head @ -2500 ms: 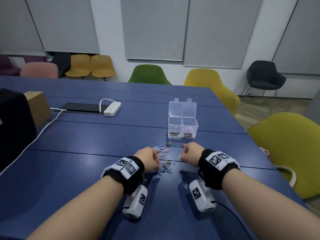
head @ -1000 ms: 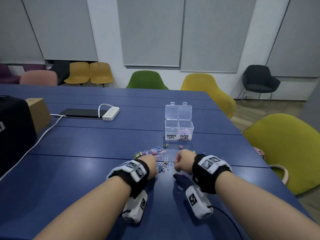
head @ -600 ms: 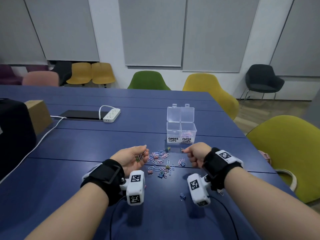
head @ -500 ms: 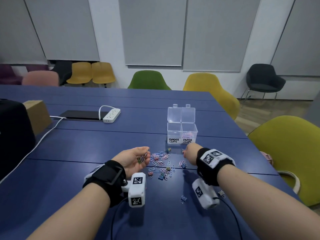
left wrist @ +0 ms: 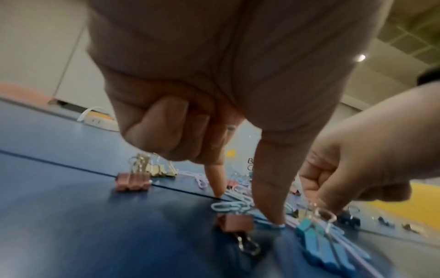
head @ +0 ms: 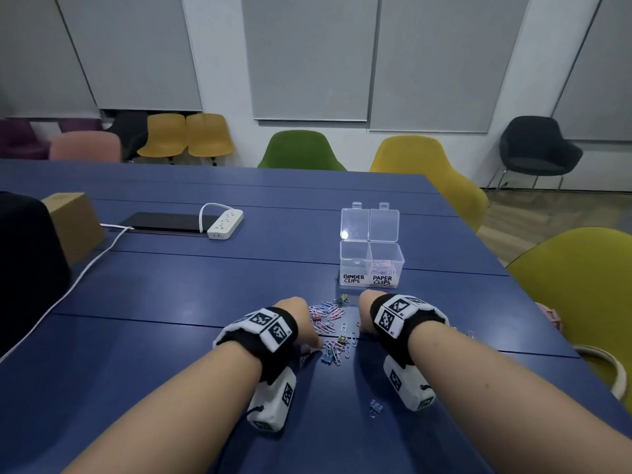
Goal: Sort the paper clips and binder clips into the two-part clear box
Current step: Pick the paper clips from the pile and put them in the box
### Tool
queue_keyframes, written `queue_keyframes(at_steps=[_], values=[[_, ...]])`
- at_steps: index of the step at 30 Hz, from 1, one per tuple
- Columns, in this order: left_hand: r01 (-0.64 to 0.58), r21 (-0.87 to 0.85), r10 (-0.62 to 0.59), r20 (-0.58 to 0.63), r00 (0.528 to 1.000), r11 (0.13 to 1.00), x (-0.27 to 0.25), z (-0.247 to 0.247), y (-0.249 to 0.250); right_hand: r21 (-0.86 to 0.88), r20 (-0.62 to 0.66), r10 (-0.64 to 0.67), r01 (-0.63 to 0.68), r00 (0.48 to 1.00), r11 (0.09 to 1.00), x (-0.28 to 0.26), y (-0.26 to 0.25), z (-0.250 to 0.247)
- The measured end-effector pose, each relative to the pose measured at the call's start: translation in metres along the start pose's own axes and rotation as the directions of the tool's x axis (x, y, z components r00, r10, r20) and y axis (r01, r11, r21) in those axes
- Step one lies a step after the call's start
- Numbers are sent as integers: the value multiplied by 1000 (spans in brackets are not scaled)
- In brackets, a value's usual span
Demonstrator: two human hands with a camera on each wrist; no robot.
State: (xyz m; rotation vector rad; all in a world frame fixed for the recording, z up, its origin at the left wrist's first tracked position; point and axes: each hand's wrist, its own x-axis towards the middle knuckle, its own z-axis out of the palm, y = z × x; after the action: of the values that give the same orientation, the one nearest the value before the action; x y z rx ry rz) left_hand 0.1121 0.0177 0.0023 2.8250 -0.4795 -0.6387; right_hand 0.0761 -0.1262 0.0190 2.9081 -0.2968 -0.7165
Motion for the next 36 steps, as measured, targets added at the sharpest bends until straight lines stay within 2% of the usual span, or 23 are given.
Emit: queue_keyframes(at_steps=[4,7,12,19,22,26,27,29,30,31,32,33,34,35,36], values=[[-26,173,26,1,1000,985,0,4,15,2,54,-22,22,998,1000,2,-3,4],[-24,189,34,-49,998,982,0,6,20,-12,43,-58,59,997,998,-4,-7,5],[-6,235,32,-106,994,972,-1,9,22,13,67,-40,39,997,999,-9,-14,1],[32,256,8,-153,988,966,-2,13,25,-18,-18,-99,99,995,995,-7,-9,15],[41,265,5,-171,985,963,-4,17,23,-34,-3,-114,113,994,993,-4,-6,21],[25,232,15,-171,985,972,-10,19,20,13,28,-97,96,995,995,-19,-8,24],[17,183,20,-196,981,983,-10,18,17,46,8,-90,90,996,995,-20,-7,25],[-18,-25,11,-261,965,1000,-10,10,13,186,-58,-87,97,994,978,-24,-1,27],[-38,-182,-17,-288,957,982,-13,5,12,318,-92,-88,113,992,941,-27,4,27],[-47,-378,-67,-282,957,925,-14,0,11,508,-107,-81,124,991,853,-33,8,24],[-68,-615,-100,-234,967,785,-15,-5,8,727,-92,-68,114,993,678,-37,12,24],[-67,-848,-126,-155,980,525,-16,-8,4,900,-60,-57,79,997,428,-40,17,24],[-46,-965,-107,-76,991,259,-18,-11,0,986,-32,-56,40,998,162,-41,20,26],[4,-999,-97,0,995,34,-18,-13,-8,996,-18,-67,12,998,-90,-43,24,27],[60,-991,-48,67,997,-123,-17,-15,-15,960,-22,-86,-3,996,-281,-43,27,29]])
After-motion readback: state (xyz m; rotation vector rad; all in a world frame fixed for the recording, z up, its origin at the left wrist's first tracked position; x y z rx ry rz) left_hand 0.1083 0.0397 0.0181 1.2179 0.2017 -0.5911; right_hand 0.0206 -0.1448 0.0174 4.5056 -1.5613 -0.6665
